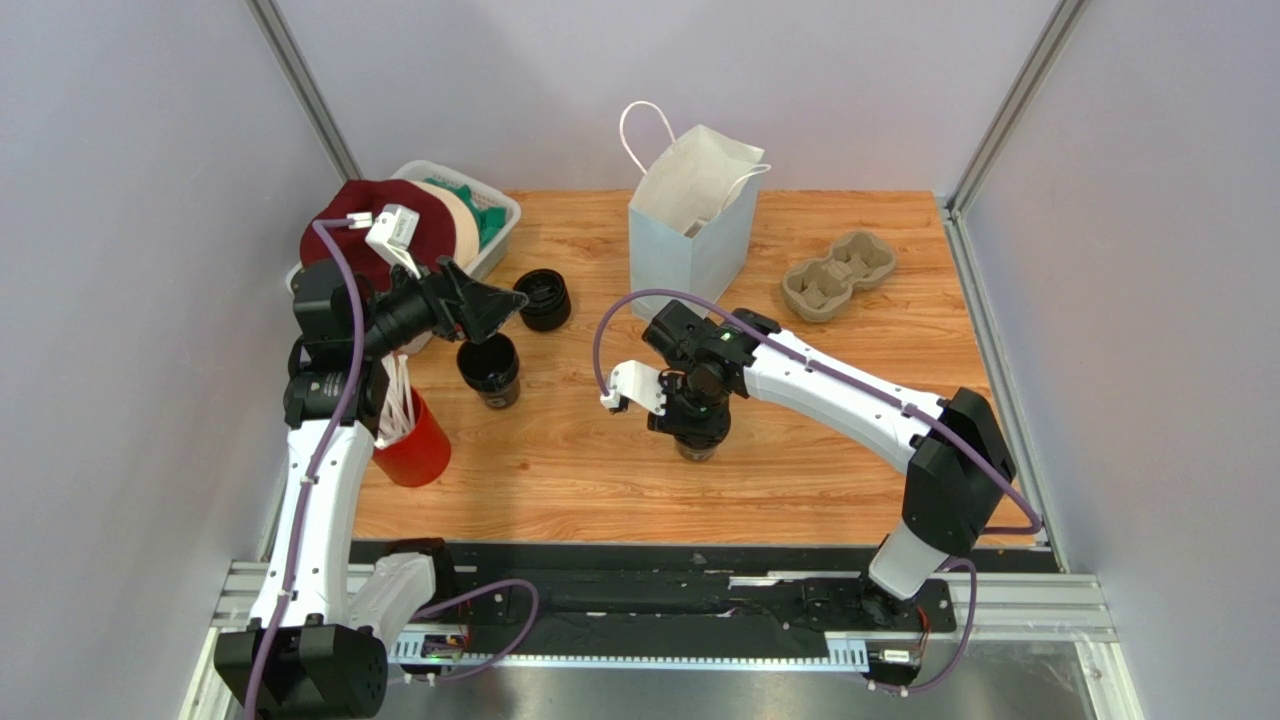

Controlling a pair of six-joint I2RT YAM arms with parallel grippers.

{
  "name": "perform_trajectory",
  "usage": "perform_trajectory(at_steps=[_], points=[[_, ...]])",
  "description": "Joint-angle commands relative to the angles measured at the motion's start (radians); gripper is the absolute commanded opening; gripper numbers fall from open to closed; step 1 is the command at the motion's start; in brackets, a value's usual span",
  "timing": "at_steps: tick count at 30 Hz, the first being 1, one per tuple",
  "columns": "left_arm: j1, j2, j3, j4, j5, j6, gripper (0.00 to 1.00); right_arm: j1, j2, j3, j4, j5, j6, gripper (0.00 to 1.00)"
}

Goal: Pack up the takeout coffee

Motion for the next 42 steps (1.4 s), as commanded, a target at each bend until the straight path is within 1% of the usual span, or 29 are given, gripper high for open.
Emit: perform_trajectory(at_steps=[1,4,10,12,14,15,17,19,20,21,22,23,24,25,27,29,30,31,32,33,35,36,41,42], points=[[0.009,-0.006,-0.001,0.034,0.016,-0.01,0.97,0.005,-0.02,-0.002,0.03,-0.008,-0.013,0.29],[0.009,-0.006,-0.001,0.036,0.016,-0.008,0.97,0.005,-0.032,0.001,0.033,-0.008,-0.011,0.35],[0.01,-0.006,-0.001,0.034,0.016,-0.01,0.97,0.005,-0.084,0.01,0.047,0.011,-0.005,0.39],[0.01,-0.005,-0.001,0.036,0.018,-0.007,0.98,0.004,-0.103,0.016,0.048,0.011,-0.002,0.45],[0.01,-0.003,0.001,0.033,0.019,-0.007,0.98,0.001,-0.136,0.027,0.048,0.005,0.004,0.47],[0.01,-0.005,0.001,0.031,0.025,-0.005,0.98,0.002,-0.144,0.031,0.05,0.002,0.006,0.51],[0.01,-0.006,0.004,0.028,0.031,-0.004,0.98,-0.007,-0.172,0.042,0.05,0.002,0.013,0.52],[0.01,-0.006,0.013,0.014,0.038,-0.001,0.99,-0.027,-0.19,0.051,0.054,0.0,0.021,0.61],[0.009,-0.006,0.016,0.008,0.041,0.002,0.99,-0.038,-0.21,0.06,0.059,0.003,0.032,0.64],[0.003,-0.002,0.022,-0.003,0.039,0.013,0.99,-0.048,-0.221,0.067,0.069,0.008,0.041,0.69],[-0.007,0.004,0.037,-0.036,0.036,0.028,0.99,-0.076,-0.231,0.073,0.076,0.011,0.048,0.73],[-0.022,0.011,0.05,-0.061,0.025,0.047,0.99,-0.09,-0.247,0.077,0.082,0.014,0.055,0.73],[-0.068,0.023,0.065,-0.094,-0.011,0.102,0.99,-0.104,-0.277,0.076,0.095,0.022,0.068,0.78],[-0.082,0.03,0.096,-0.156,-0.028,0.129,0.99,-0.136,-0.294,0.071,0.105,0.026,0.076,0.79],[-0.202,0.064,0.125,-0.205,-0.097,0.204,0.99,-0.165,-0.354,0.045,0.134,0.028,0.107,0.82],[-0.27,0.095,0.168,-0.269,-0.14,0.249,0.99,-0.208,-0.392,0.021,0.152,0.029,0.136,0.82],[-0.334,0.137,0.182,-0.289,-0.178,0.286,0.99,-0.223,-0.415,0.005,0.175,0.028,0.153,0.82],[-0.365,0.162,0.211,-0.328,-0.191,0.304,0.99,-0.252,-0.458,-0.034,0.189,0.026,0.188,0.82],[-0.423,0.19,0.226,-0.348,-0.206,0.343,0.99,-0.266,-0.486,-0.057,0.204,0.025,0.203,0.82],[-0.451,0.254,0.24,-0.369,-0.232,0.361,0.99,-0.282,-0.509,-0.08,0.235,0.022,0.219,0.83],[-0.528,0.322,0.281,-0.418,-0.255,0.398,0.99,-0.324,-0.576,-0.156,0.266,0.023,0.257,0.84],[-0.548,0.386,0.292,-0.428,-0.251,0.397,0.99,-0.341,-0.593,-0.18,0.293,0.013,0.268,0.84],[-0.681,0.555,0.321,-0.415,-0.268,0.386,0.99,-0.472,-0.662,-0.283,0.359,-0.061,0.36,0.84],[-0.691,0.604,0.334,-0.409,-0.259,0.38,0.99,-0.495,-0.663,-0.294,0.367,-0.113,0.374,0.84]])
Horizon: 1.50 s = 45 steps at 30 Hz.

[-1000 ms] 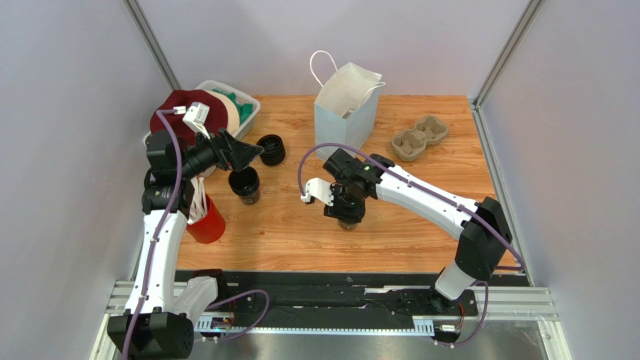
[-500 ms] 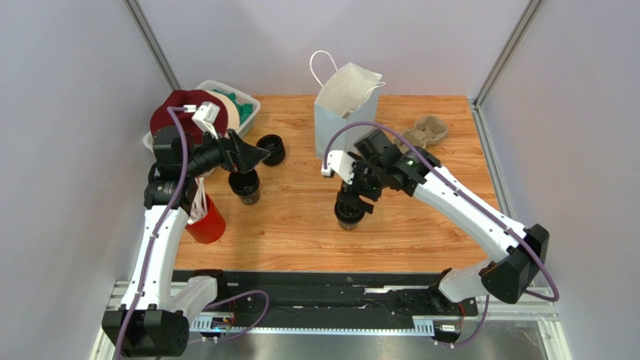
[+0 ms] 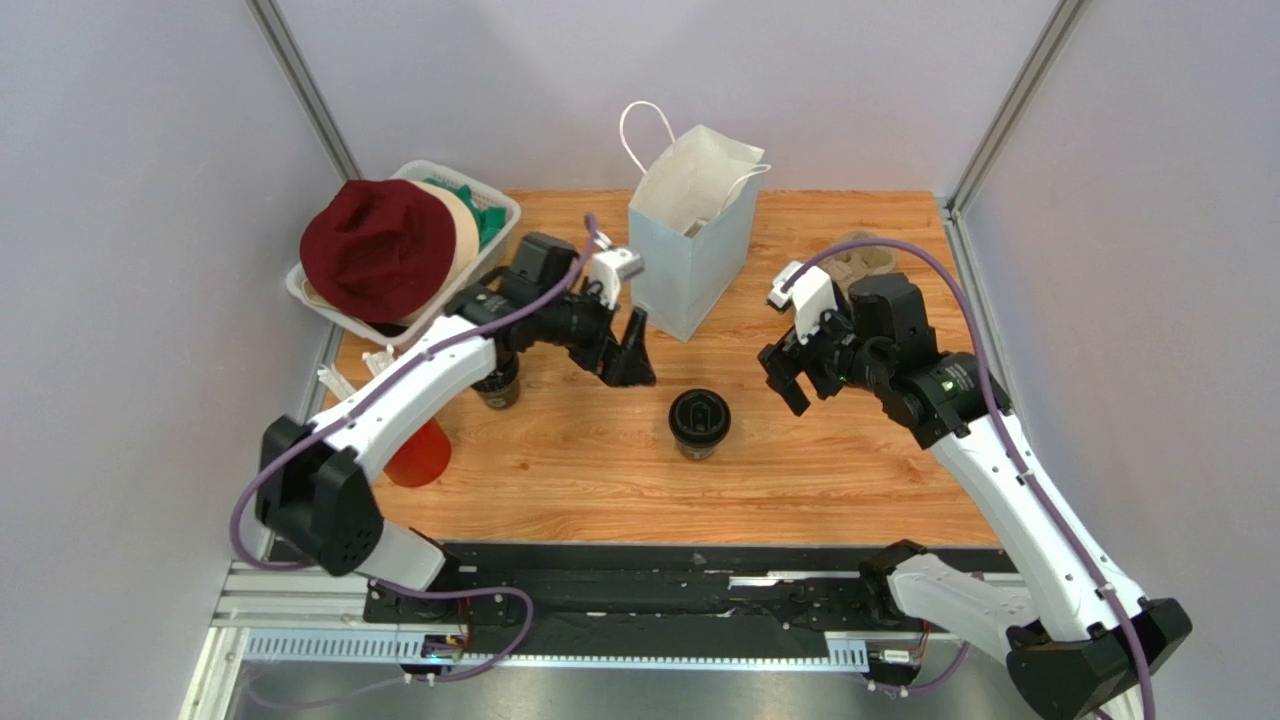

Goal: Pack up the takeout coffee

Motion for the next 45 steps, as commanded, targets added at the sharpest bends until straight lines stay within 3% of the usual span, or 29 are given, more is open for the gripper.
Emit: perform_trajectory(at_steps=[1,6,12,29,45], points=[[-0.074,0.129,0.063,-0.039,-0.016,0.027,0.99,-0.116,-0.025,-0.063,0.118,-0.135,0.118,0.84],[-0.105,0.239,0.116,-0.038,0.02,0.005,0.99,-0.182,0.0,-0.113,0.14,-0.265,0.146,0.83],[-0.131,0.301,0.148,-0.027,0.023,-0.006,0.99,-0.185,0.026,-0.153,0.186,-0.304,0.166,0.82],[-0.157,0.414,0.188,0.001,0.054,-0.026,0.99,-0.185,0.023,-0.202,0.212,-0.319,0.165,0.81],[-0.16,0.424,0.203,0.031,0.092,-0.024,0.99,-0.185,0.029,-0.212,0.2,-0.348,0.155,0.79]])
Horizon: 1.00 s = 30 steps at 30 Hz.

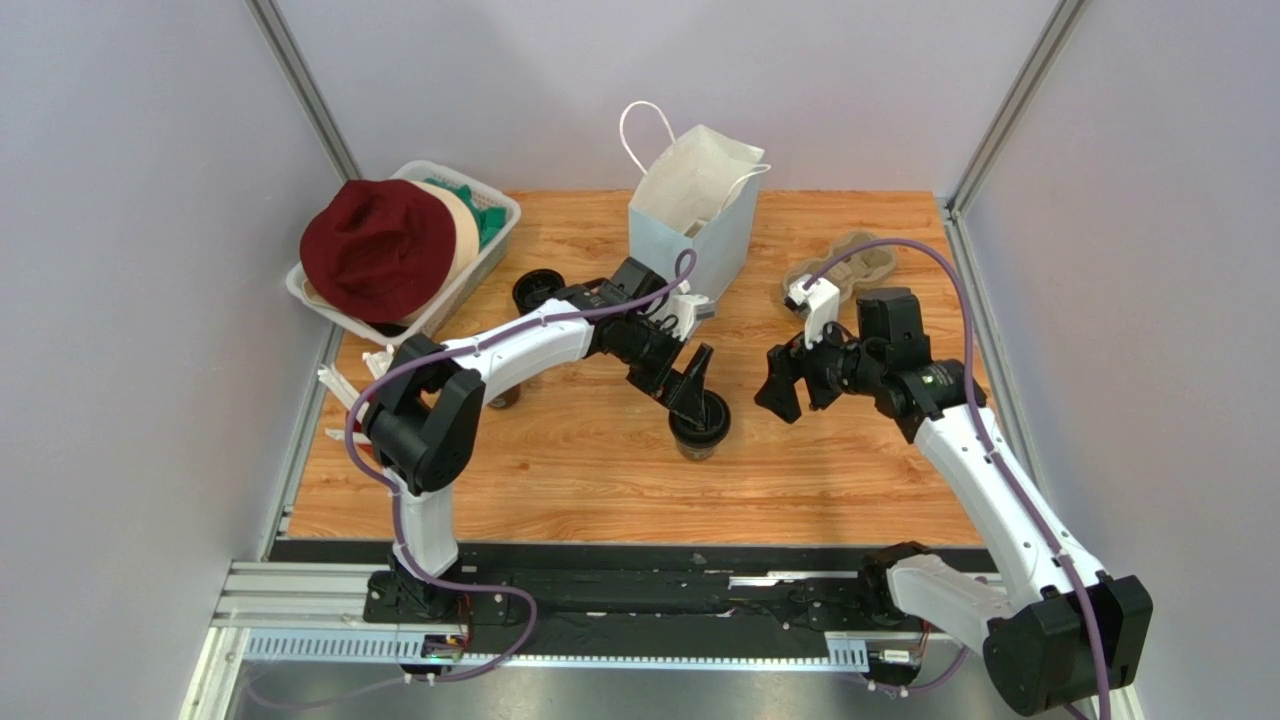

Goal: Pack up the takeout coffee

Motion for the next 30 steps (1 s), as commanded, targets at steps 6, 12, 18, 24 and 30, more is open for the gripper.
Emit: perform_trajectory(at_steps=[6,12,18,24,30], points=[[-0.006,0.014,0.045,0.04,0.073,0.006,0.91,-0.004,-0.003,-0.002,0.025,-0.04,-0.006,0.78],[-0.006,0.027,0.034,0.041,0.08,0.03,0.76,-0.003,0.002,-0.002,0.023,-0.055,-0.009,0.76],[-0.006,0.051,0.037,0.047,0.09,0.035,0.64,-0.004,0.006,-0.002,0.011,-0.078,-0.009,0.73],[-0.003,0.073,0.03,0.049,0.094,0.042,0.42,-0.004,0.019,-0.005,-0.011,-0.14,-0.013,0.72],[0.01,0.077,0.005,0.066,0.082,0.029,0.39,-0.004,0.091,-0.008,-0.018,-0.216,0.003,0.71]])
